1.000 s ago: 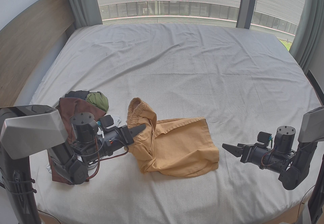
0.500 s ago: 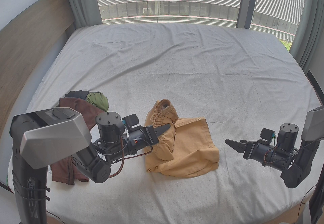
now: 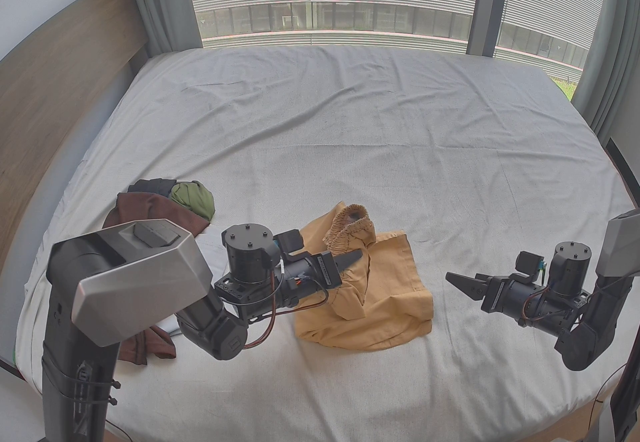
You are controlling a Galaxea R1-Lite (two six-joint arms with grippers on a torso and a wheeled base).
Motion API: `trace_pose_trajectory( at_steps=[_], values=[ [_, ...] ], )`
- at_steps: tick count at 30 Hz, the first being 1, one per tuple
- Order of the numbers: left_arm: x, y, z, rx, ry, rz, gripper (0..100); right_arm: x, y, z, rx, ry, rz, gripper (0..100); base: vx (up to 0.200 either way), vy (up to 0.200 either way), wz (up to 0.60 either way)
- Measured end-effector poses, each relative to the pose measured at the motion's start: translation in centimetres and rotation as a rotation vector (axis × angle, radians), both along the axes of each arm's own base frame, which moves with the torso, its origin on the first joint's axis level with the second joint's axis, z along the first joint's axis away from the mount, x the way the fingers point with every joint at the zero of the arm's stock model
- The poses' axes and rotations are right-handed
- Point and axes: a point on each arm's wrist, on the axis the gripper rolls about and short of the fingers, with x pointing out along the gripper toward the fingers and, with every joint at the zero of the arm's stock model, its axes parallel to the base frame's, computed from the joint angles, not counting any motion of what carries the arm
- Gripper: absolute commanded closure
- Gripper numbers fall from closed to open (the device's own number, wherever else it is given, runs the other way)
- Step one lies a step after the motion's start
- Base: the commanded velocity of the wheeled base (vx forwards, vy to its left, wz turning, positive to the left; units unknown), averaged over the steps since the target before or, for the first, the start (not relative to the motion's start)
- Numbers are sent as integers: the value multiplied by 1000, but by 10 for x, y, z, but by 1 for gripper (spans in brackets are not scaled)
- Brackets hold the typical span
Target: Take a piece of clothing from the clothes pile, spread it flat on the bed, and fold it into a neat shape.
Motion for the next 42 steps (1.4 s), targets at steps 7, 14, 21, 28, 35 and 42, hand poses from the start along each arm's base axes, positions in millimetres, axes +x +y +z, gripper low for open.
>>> trace_pose_trajectory(
  at_steps=[7,14,21,28,35,42],
  values=[
    [6,-19,-4,-13,-23,-12,100,0,-1,2,2,-7,-4,0,0,0,0],
    [9,-29,-14,-3,-11,-20,100,1,-4,3,4,-11,-15,0,0,0,0],
    [11,-31,-18,1,-8,-6,0,2,-5,3,4,-13,-17,0,0,0,0],
    [10,-36,-14,-13,-28,-10,0,2,-5,3,3,-14,-16,0,0,0,0],
    [4,-32,-6,-13,-35,27,0,1,-5,2,2,-11,-16,0,0,0,0],
    [-3,-10,0,-5,-27,60,0,0,-2,1,1,0,-2,0,0,0,0]
  ],
)
